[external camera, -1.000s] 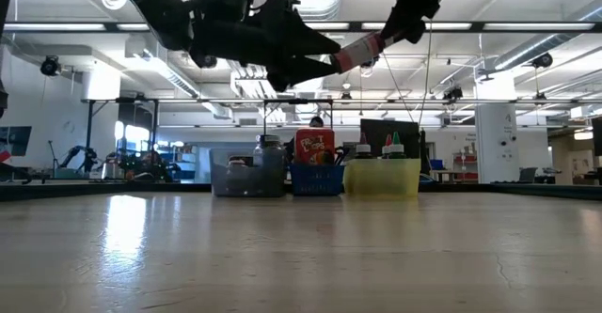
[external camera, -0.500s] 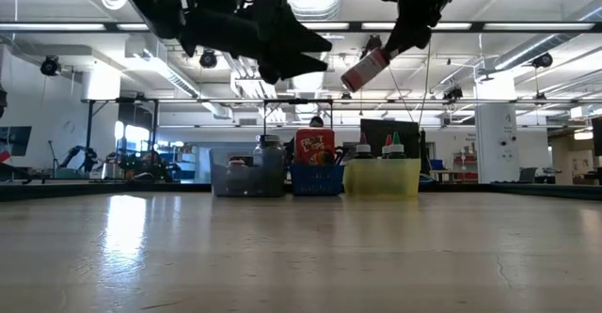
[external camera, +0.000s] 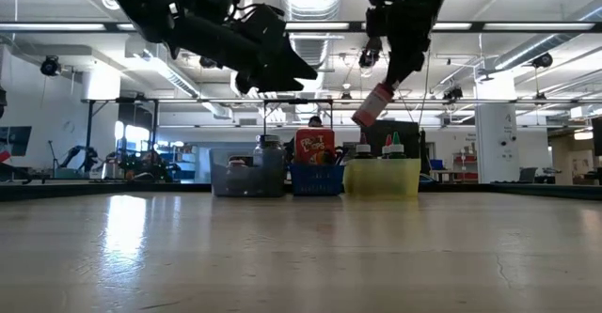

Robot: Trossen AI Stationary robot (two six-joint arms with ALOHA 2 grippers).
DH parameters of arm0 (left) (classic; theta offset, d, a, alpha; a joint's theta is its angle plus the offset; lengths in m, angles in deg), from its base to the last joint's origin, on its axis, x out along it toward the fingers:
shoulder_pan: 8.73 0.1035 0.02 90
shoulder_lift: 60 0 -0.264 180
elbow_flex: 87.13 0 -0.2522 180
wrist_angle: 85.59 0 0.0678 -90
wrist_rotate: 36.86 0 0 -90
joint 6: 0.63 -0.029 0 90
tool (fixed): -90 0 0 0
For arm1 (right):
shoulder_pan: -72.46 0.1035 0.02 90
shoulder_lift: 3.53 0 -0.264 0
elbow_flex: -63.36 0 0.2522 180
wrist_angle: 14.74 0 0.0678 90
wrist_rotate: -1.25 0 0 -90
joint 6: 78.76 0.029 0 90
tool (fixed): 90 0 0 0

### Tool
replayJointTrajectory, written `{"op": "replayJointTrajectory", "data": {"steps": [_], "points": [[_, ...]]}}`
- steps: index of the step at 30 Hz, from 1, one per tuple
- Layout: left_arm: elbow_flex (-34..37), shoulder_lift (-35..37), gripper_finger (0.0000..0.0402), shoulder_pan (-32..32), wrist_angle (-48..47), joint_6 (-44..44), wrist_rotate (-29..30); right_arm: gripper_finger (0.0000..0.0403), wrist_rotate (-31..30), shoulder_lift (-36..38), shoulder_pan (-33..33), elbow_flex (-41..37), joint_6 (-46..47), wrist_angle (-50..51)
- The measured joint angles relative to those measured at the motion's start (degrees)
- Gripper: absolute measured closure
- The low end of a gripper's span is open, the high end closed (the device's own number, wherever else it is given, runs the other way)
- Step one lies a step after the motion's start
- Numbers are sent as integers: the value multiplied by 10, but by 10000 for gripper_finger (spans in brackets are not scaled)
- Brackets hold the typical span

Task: Pick & Place Kitchen Items
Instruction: Put the large pink food coloring bottle into the yellow bin

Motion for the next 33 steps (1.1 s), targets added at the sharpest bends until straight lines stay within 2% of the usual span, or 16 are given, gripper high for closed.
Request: {"op": "replayJointTrajectory", "data": {"steps": [5, 15, 20, 26, 33], "points": [[0, 0, 86, 0, -3, 0, 0, 286, -45, -51, -3, 50, -13, 45], [0, 0, 86, 0, -24, -3, 0, 282, -62, -116, -25, 96, -24, 80], [0, 0, 87, 0, -25, -3, 0, 291, -75, -127, -40, 98, -29, 85], [0, 0, 85, 0, -25, -3, 0, 284, -74, -126, -58, 98, -24, 85], [0, 0, 87, 0, -25, -3, 0, 291, -73, -129, -56, 98, -28, 83]]}}
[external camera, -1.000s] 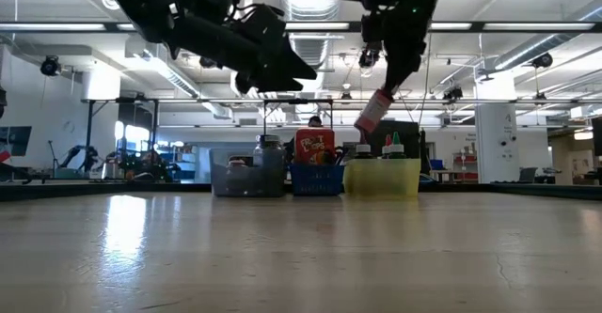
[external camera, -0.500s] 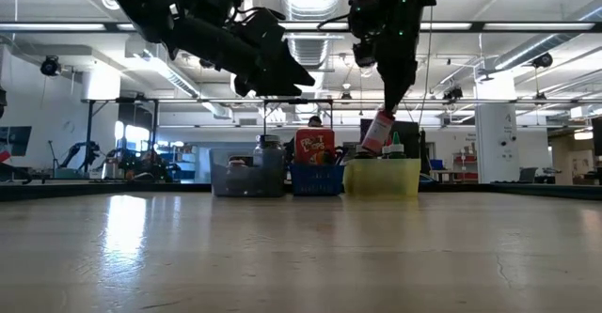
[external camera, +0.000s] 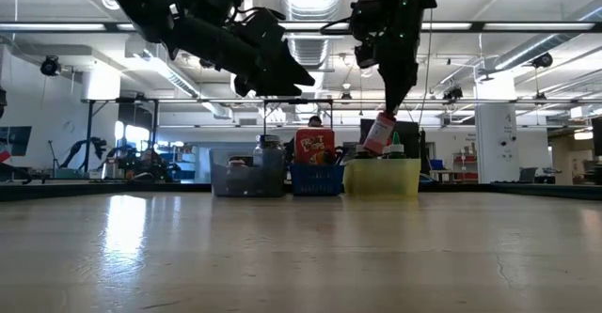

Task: Pick & Place Kitchen Items
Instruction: Put the large pink food coloring bottle into the yellow bin

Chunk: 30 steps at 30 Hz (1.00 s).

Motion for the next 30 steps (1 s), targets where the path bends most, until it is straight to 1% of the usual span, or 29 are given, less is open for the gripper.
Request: {"op": "replayJointTrajectory", "data": {"steps": [6, 11, 18, 24, 30], "points": [[0, 0, 87, 0, 0, 2, 0, 286, 0, -11, -1, 0, 1, 1], [0, 0, 86, 0, 0, 2, 0, 290, -1, -38, 0, 0, -3, -1], [0, 0, 87, 0, 0, 2, 0, 284, -3, -76, 0, 3, -12, -3], [0, 0, 86, 0, 0, 2, 0, 290, -3, -97, 1, 2, -19, -10], [0, 0, 86, 0, 0, 2, 0, 278, -1, -111, 2, 2, -20, -30]]}}
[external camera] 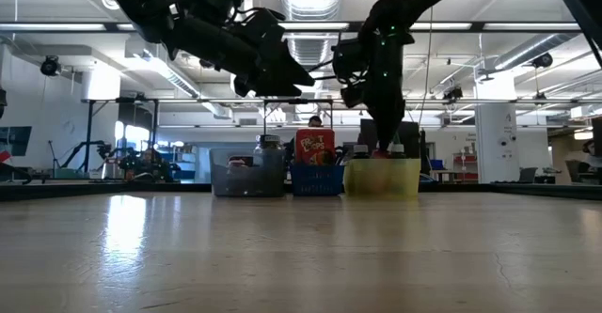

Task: Pick & Place Kitchen Items
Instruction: Put the large pink food coloring bottle into the yellow bin, then return to Home Position

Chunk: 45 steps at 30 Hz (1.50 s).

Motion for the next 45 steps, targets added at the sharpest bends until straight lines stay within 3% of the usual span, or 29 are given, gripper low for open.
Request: {"op": "replayJointTrajectory", "data": {"steps": [7, 16, 23, 29, 34, 40, 45], "points": [[5, 0, 87, 0, 0, 0, 0, 285, 0, -15, 0, 2, -5, 0], [5, 0, 87, 0, 0, 0, 0, 226, 2, 1, 2, 11, -4, -7], [5, 0, 85, 0, 0, 0, 0, 223, 1, 36, 6, 21, -5, -5], [11, 14, 86, 0, -6, -17, -4, 252, 3, 109, 18, 19, -2, -5], [36, 57, 86, 0, -11, -20, -53, 284, 13, 193, 42, 3, 11, -46], [96, 153, 85, 0, 7, -22, -76, 324, 91, 312, 73, -59, 17, -137], [171, 259, 87, -1, 37, -23, -120, 354, 98, 419, 95, -153, 29, -207]]}}
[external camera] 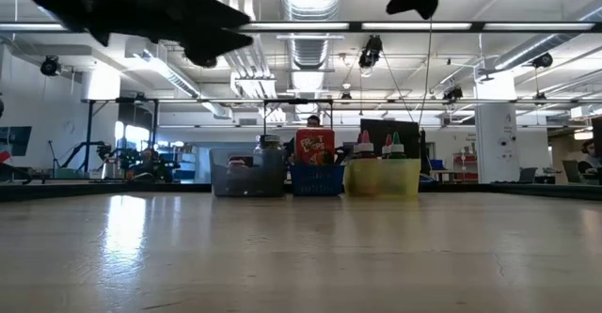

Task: Pick & Place Kitchen Items
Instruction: Return to Home Position

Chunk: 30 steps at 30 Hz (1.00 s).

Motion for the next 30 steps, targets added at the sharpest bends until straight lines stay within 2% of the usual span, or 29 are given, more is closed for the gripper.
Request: {"op": "replayJointTrajectory", "data": {"steps": [10, 15, 21, 25, 30], "points": [[132, 212, 87, 1, 13, 3, -10, 393, 0, 232, 17, -237, 42, -163], [179, 291, 85, 0, 6, 4, -80, 394, 0, 353, 23, -333, 62, -222], [213, 361, 87, 2, -12, 19, -80, 394, -10, 492, 29, -427, 82, -274], [217, 391, 85, 5, -55, 27, -78, 394, -39, 575, 29, -483, 106, -255], [218, 423, 87, 11, -124, 39, -76, 394, -35, 659, 32, -554, 140, -268]]}}
